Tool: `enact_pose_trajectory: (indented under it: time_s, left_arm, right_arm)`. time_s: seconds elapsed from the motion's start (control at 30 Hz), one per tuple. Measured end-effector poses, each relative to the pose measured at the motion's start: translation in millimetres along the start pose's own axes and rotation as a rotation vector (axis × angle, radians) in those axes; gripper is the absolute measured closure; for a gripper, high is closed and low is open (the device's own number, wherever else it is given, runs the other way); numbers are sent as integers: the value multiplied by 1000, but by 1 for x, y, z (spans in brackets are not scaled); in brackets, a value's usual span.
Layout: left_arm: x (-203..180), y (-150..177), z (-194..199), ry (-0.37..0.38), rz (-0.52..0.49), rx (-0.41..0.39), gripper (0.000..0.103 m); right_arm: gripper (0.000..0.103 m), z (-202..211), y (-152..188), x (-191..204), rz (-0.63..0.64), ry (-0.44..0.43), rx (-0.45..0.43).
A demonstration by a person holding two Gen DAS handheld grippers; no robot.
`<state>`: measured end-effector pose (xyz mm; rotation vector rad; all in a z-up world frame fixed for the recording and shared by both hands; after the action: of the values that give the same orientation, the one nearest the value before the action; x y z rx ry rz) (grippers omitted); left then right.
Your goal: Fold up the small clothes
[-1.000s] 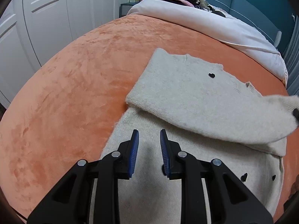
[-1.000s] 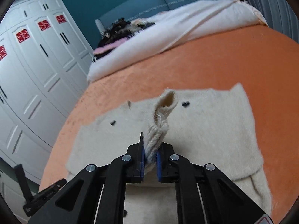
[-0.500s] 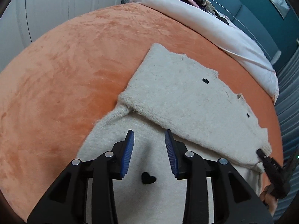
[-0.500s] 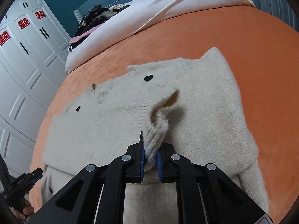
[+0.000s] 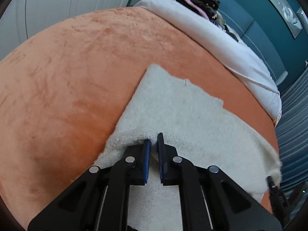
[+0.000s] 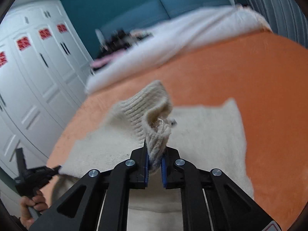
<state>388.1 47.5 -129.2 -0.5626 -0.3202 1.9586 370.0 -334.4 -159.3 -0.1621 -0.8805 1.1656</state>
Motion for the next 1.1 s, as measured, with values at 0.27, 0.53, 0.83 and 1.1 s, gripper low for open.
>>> enact_pose_trajectory:
  time_s: [0.27, 0.53, 0.83, 1.1]
  left_arm:
    - [3, 18, -17, -49, -47, 6, 96]
    - [34, 35, 39, -50, -94, -26, 57]
    - [146, 152, 114, -126, -163, 100, 26]
    - [123, 179, 118, -54, -132, 125, 41]
  right_arm:
    - [95, -11, 17, -20, -38, -16, 7]
    - [65, 106, 42, 25, 100, 38, -86]
    - [32, 211, 234, -45, -95, 142, 156]
    - [32, 192, 257, -22, -152, 44, 94]
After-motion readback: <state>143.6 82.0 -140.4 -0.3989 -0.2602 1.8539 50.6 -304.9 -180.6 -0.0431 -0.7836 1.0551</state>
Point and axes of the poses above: each gripper's, at about its wrist camera, not at the fingertips, and z roughly against the way its jaws point, x to its left, y to its underside, the point moved 1 cm from there along -z, roughly the way its jaws point, and after that the axes turned 11 degrees about -y, right-handed, at the moved point
